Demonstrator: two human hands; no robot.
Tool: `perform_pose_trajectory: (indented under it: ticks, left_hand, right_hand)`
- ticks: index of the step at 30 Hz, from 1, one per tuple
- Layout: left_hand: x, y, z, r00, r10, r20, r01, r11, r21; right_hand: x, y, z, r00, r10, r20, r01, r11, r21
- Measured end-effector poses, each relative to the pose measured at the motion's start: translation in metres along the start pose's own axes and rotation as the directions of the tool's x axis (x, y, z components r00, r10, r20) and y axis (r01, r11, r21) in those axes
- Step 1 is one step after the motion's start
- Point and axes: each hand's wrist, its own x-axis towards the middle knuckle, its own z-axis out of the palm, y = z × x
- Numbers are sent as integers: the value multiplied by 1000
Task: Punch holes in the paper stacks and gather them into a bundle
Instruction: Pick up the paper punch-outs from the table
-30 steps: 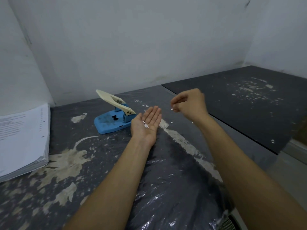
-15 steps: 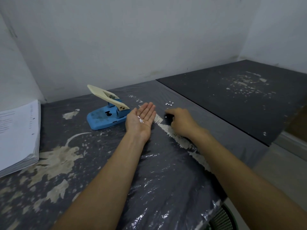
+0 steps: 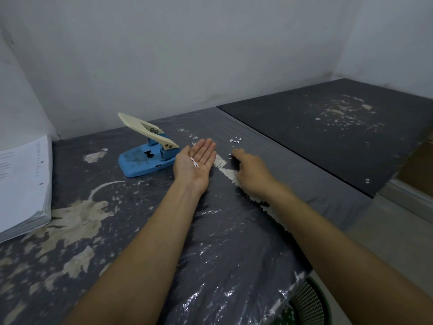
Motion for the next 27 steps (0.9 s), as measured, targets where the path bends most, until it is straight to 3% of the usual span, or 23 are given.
perform_pose_trajectory:
  ticks: [2, 5, 8, 14, 18, 23, 27]
  left_hand:
    - [0, 1, 0, 1000, 2, 0, -2, 1000, 1]
    - [-1, 1, 0, 1000, 6, 1, -6, 1000, 6]
    - [0, 0, 0, 1000, 10, -1, -10, 1000, 11]
    - [0, 2, -1, 1000, 3, 1, -3, 1000, 7]
    - [0, 2, 0, 1000, 3, 4, -3, 1000, 1]
    - [0, -1, 0, 1000, 9, 5, -9, 998, 66]
    - [0, -2, 0, 1000, 19, 12, -20, 996, 91]
  right_hand:
    - [3, -2, 0, 999, -28, -25, 30, 995, 92]
    - [20, 6, -8, 994, 53, -91, -47, 996, 71]
    - [30, 8, -11, 996, 82, -30, -80, 995, 53]
    - [24, -2, -6, 984, -157, 83, 157, 988, 9]
    - [14, 7, -18, 958, -287, 15, 286, 950, -125]
    - [16, 14, -31, 972, -226, -61, 219, 971, -100]
    - [14, 1, -26, 960, -262, 102, 276, 949, -155]
